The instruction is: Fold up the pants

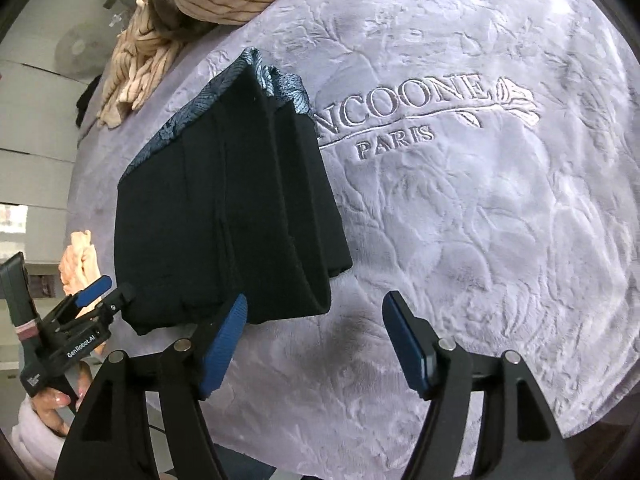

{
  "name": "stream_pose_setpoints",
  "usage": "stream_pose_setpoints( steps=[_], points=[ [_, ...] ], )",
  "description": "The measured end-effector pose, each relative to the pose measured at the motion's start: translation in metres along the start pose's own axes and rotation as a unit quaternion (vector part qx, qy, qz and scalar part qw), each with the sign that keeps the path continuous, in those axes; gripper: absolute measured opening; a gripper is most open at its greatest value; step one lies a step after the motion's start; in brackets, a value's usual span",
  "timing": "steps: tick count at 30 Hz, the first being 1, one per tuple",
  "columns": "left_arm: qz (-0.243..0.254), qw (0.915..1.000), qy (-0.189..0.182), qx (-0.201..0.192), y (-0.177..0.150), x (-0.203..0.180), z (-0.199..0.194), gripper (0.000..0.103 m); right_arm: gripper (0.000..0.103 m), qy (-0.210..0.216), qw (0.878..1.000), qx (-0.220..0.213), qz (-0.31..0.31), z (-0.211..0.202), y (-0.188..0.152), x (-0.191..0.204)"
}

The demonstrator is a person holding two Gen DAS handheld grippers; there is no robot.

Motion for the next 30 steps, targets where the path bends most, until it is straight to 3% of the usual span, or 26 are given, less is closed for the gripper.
stream_pose_setpoints(
  steps=[1,3,11,19,30],
  points=[
    [-0.001,1.0000,0.003,0.000,0.001,0.001,0.000,0.094,0.074,-0.002,1.000,0.000,-0.001,0.000,0.000,0.003],
    [-0.006,1.0000,-0.001,-0.003,0.005,0.004,0.002,0.099,0.074,-0.002,1.000,-0.001,-0.003,0.000,0.003,0.007],
    [-0.017,0.9997,-0.011,0.013,0.008,0.013,0.013,0.099,0.079,0.001,1.000,0.006,-0.018,0.010,0.015,0.025],
    [-0.037,0.9970,-0.058,0.036,0.012,0.013,0.027,0.102,0.085,-0.008,1.000,0.013,-0.025,0.018,0.021,0.024],
    [-0.073,0.9913,-0.093,0.058,0.032,0.025,0.047,0.102,0.089,0.003,1.000,0.012,-0.002,0.020,0.029,0.009]
  ],
)
Point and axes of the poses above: each gripper's, at about its wrist camera, not at the fingertips, and z roughly the way its jaws point, x to its left, y to its top, the point moved 10 cm from there along z, roughly the way its jaws point, and after that the axes turned 8 degrees about y, right-handed, at the moved point
